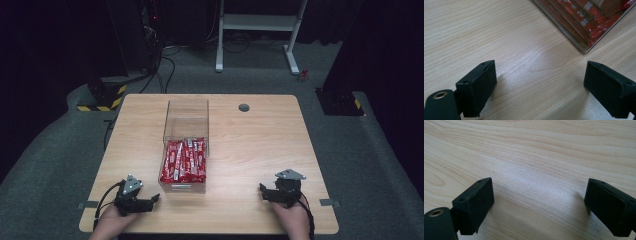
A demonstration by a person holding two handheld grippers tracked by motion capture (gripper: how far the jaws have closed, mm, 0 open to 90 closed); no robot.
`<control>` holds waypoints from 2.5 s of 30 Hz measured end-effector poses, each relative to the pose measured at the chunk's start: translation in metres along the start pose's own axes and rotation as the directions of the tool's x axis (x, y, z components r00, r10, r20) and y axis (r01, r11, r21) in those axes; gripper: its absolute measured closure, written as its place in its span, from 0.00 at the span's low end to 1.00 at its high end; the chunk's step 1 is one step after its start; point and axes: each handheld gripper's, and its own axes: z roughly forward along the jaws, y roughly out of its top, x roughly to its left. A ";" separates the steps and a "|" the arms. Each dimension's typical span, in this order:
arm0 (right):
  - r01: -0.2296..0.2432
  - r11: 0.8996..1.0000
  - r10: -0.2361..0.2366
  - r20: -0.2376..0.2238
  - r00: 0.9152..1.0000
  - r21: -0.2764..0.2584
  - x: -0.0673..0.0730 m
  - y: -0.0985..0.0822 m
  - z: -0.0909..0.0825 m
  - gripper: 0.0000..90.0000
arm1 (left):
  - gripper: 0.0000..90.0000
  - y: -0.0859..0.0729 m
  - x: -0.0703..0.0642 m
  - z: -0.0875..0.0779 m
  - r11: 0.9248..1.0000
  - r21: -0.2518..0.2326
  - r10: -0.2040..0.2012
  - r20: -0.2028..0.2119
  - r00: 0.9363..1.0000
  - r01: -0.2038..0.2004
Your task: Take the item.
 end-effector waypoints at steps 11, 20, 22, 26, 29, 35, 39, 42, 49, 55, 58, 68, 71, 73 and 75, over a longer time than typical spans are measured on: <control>-0.004 1.000 0.004 0.000 1.000 0.002 0.000 0.000 0.000 0.10 | 0.13 0.000 0.000 -0.001 1.000 0.003 -0.011 -0.003 1.000 0.011; 0.001 1.000 -0.001 -0.003 1.000 0.000 0.000 0.000 0.000 0.10 | 0.12 0.000 0.000 0.000 1.000 0.002 -0.020 -0.014 1.000 0.020; 0.001 1.000 -0.001 -0.003 1.000 0.001 0.000 0.000 0.000 0.10 | 0.12 0.000 0.000 0.000 1.000 0.003 -0.021 -0.015 1.000 0.021; 0.001 1.000 -0.001 -0.003 1.000 -0.001 0.000 0.000 0.000 0.10 | 0.11 0.000 0.001 0.000 1.000 0.005 -0.023 -0.018 1.000 0.023; 0.001 1.000 -0.001 -0.003 1.000 0.001 0.000 0.000 0.000 0.10 | 0.10 0.000 0.001 0.000 0.999 0.008 -0.031 -0.027 0.999 0.031; 0.001 1.000 -0.001 -0.003 1.000 0.001 0.000 0.000 0.000 0.10 | 0.02 0.001 0.003 0.002 0.998 0.026 -0.058 -0.060 0.996 0.060; 0.003 1.000 -0.003 -0.004 1.000 0.001 0.000 0.000 0.000 0.10 | 0.01 0.001 0.003 0.003 0.997 0.030 -0.063 -0.065 0.996 0.065; 0.007 1.000 -0.007 -0.003 1.000 0.001 0.000 0.001 0.000 0.10 | 0.01 0.001 0.003 0.003 0.997 0.030 -0.063 -0.065 0.996 0.065; 0.020 1.000 -0.021 -0.004 1.000 -0.019 0.003 0.003 -0.005 0.11 | 0.01 0.001 0.004 0.003 0.997 0.029 -0.065 -0.065 0.996 0.067; 0.053 0.998 -0.053 -0.006 0.999 -0.045 0.011 0.007 -0.007 0.12 | 0.01 0.001 0.003 0.002 0.997 0.029 -0.070 -0.069 0.995 0.072; 0.049 0.997 -0.051 -0.022 0.998 -0.056 0.014 0.008 -0.007 0.12 | 0.01 0.000 0.003 0.002 0.996 0.027 -0.079 -0.081 0.994 0.082; 0.056 0.993 -0.060 -0.032 0.998 -0.100 0.021 0.013 -0.010 0.14 | 0.00 0.000 0.002 0.001 0.996 0.031 -0.086 -0.093 0.992 0.089; 0.065 0.991 -0.070 -0.039 0.997 -0.118 0.023 0.015 -0.010 0.14 | 0.00 0.000 0.001 0.002 0.995 0.030 -0.095 -0.106 0.990 0.099; 0.063 0.991 -0.069 -0.040 0.997 -0.119 0.024 0.015 -0.011 0.15 | 0.00 0.001 0.001 0.002 0.995 0.029 -0.095 -0.110 0.989 0.099; 0.064 0.990 -0.071 -0.049 0.996 -0.124 0.027 0.017 -0.012 0.15 | 0.00 0.002 0.001 0.003 0.995 0.027 -0.096 -0.123 0.988 0.099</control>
